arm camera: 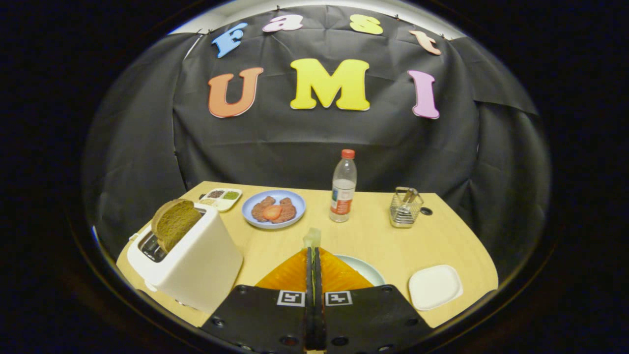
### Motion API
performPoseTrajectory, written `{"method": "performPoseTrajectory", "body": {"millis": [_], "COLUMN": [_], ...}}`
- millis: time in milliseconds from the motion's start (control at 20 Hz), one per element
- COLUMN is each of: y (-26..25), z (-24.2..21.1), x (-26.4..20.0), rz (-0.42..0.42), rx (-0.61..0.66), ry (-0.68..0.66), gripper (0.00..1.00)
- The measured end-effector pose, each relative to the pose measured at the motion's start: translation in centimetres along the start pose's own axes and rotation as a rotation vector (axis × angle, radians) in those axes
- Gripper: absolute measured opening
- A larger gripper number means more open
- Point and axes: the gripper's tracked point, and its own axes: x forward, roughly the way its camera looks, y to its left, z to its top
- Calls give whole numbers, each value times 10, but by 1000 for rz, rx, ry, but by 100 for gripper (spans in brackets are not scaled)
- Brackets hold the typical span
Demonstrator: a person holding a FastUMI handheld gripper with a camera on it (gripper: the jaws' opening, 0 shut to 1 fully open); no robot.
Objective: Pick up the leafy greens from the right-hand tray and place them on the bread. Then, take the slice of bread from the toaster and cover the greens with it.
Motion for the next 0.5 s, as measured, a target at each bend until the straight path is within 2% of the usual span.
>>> {"method": "performPoseTrajectory", "body": {"millis": [150, 500], "y": [11, -54], "z": [-17, -51], "x": [18, 62], "rz": [11, -72], "rx": [27, 75], "ry": [35, 90], "gripper": [0, 0]}}
